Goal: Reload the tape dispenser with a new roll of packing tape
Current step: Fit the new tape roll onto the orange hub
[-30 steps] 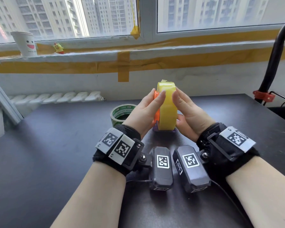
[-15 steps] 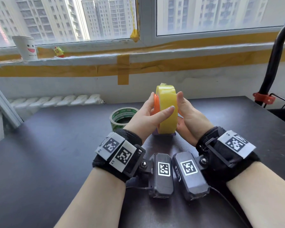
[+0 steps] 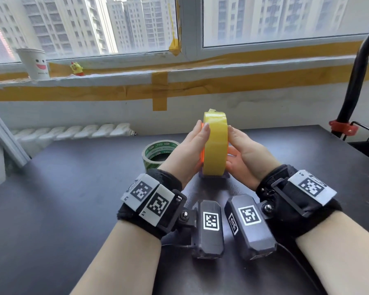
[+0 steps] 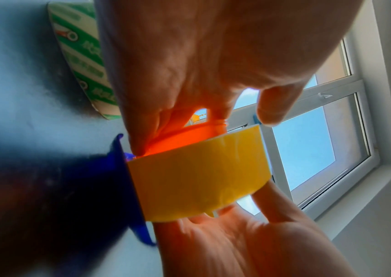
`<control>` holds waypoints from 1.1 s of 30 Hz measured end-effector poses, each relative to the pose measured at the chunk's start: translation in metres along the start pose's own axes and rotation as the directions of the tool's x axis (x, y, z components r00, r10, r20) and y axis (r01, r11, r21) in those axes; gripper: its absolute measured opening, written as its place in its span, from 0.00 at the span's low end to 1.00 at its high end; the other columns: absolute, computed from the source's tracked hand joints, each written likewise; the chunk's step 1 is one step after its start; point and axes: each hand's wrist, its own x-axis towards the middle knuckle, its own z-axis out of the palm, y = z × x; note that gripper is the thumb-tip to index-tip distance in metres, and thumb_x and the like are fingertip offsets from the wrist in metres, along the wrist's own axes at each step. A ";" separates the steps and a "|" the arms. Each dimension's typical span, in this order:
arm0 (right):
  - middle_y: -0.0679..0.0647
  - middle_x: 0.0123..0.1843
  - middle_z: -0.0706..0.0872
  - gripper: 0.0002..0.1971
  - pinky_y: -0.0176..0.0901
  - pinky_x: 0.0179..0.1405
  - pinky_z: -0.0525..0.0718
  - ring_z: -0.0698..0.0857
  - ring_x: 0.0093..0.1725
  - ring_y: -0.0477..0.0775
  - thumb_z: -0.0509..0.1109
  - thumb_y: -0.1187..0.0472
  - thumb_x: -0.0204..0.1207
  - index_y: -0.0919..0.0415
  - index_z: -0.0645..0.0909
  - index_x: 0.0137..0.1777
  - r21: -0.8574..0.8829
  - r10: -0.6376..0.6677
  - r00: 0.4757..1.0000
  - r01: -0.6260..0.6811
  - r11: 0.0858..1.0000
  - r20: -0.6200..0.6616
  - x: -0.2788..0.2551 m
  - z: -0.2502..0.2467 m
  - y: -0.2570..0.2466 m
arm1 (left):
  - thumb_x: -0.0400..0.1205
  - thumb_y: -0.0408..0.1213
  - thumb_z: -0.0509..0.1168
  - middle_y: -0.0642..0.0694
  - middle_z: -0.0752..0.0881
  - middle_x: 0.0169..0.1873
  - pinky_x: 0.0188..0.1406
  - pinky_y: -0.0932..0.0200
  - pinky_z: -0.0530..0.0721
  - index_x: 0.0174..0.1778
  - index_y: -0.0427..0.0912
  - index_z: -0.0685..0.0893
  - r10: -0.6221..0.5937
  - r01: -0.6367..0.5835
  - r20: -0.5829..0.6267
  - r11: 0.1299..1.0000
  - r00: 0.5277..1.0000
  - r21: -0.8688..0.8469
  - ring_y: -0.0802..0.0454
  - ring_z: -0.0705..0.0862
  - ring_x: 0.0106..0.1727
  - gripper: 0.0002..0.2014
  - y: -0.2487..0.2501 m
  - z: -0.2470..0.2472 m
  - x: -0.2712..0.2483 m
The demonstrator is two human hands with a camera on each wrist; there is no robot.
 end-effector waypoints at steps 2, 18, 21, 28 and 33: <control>0.58 0.57 0.86 0.19 0.51 0.33 0.90 0.90 0.41 0.51 0.52 0.53 0.85 0.59 0.74 0.69 0.002 -0.008 1.000 0.008 1.000 0.002 0.001 0.004 0.005 | 0.68 0.65 0.63 0.43 0.66 0.81 0.67 0.48 0.78 0.83 0.53 0.56 0.031 -0.030 -0.005 0.998 1.000 0.058 0.42 0.71 0.78 0.47 -0.001 0.003 0.000; 0.59 0.58 0.83 0.40 0.47 0.50 0.84 0.83 0.54 0.57 0.82 0.38 0.47 0.52 0.83 0.62 -0.112 0.031 0.980 -0.009 0.994 0.196 0.003 -0.012 -0.002 | 0.85 0.47 0.52 0.51 0.84 0.46 0.36 0.71 0.78 0.70 0.65 0.70 -0.031 0.019 0.057 0.979 0.998 0.203 0.60 0.83 0.44 0.17 0.008 -0.015 -0.009; 0.52 0.48 0.91 0.34 0.41 0.44 0.89 0.90 0.45 0.50 0.84 0.41 0.42 0.50 0.87 0.53 -0.098 0.034 0.986 -0.019 0.995 0.163 0.003 -0.015 -0.006 | 0.85 0.49 0.53 0.53 0.84 0.45 0.45 0.69 0.79 0.65 0.70 0.70 -0.072 0.071 -0.004 0.976 0.997 0.208 0.59 0.83 0.48 0.14 0.012 -0.015 -0.013; 0.48 0.56 0.90 0.22 0.47 0.67 0.80 0.84 0.62 0.51 0.62 0.30 0.67 0.42 0.84 0.49 -0.364 0.045 0.998 -0.058 0.930 -0.043 -0.003 -0.005 -0.007 | 0.82 0.52 0.57 0.50 0.81 0.65 0.58 0.53 0.77 0.72 0.68 0.71 -0.083 0.082 -0.003 0.980 0.997 0.179 0.48 0.84 0.59 0.20 0.011 -0.014 -0.015; 0.55 0.61 0.88 0.28 0.50 0.65 0.77 0.85 0.58 0.53 0.65 0.28 0.60 0.45 0.85 0.52 -0.354 0.073 0.996 -0.088 0.931 -0.056 -0.006 -0.004 -0.009 | 0.82 0.50 0.59 0.58 0.81 0.58 0.67 0.45 0.78 0.61 0.74 0.75 -0.090 0.091 -0.010 0.988 0.996 0.123 0.42 0.79 0.69 0.14 0.011 -0.013 -0.014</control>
